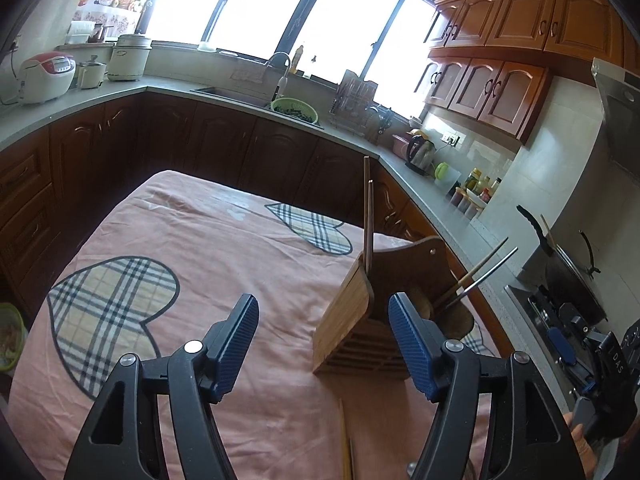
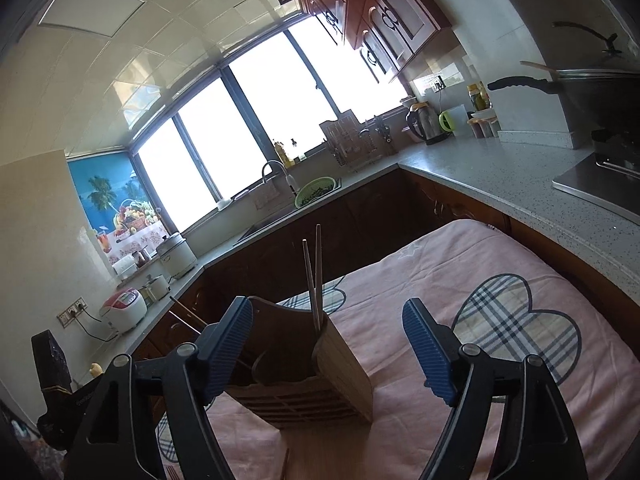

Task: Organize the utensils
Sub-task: 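Move both grippers back toward the utensils left on the cloth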

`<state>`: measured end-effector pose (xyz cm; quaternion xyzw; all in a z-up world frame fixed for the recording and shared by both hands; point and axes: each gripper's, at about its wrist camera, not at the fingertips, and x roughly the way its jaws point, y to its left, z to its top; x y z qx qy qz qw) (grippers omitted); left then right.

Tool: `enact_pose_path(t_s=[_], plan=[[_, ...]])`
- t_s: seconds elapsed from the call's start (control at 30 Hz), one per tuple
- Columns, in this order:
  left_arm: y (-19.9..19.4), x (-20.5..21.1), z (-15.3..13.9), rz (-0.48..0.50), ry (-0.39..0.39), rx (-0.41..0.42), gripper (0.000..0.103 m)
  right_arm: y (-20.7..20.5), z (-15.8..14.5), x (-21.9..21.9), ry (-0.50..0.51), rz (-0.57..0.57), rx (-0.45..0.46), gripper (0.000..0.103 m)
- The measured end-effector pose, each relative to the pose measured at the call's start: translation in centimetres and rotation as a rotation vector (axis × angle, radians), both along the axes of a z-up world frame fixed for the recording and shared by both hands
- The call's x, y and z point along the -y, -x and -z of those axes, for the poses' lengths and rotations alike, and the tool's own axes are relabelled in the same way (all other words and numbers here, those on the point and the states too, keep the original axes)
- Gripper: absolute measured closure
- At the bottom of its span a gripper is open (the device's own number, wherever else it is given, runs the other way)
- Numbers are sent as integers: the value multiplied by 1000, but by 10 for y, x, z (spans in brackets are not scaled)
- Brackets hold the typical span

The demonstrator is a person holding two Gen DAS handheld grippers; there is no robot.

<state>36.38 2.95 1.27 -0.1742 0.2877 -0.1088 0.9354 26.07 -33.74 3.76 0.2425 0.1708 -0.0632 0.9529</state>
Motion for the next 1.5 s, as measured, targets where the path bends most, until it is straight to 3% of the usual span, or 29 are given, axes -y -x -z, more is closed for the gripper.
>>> enact_pose_path(t_s=[0.53, 1.03, 1.33, 1.5], plan=[[87, -12, 18, 10, -37, -179, 36, 86, 33, -19, 29, -11, -169, 23], [115, -8, 40, 25, -60, -264, 36, 125, 73, -41, 74, -31, -285, 25], [112, -1, 43, 50, -79, -281, 36, 117, 86, -55, 138, -73, -369, 48], [104, 4, 45, 61, -95, -304, 36, 109, 93, -53, 138, -99, -410, 55]])
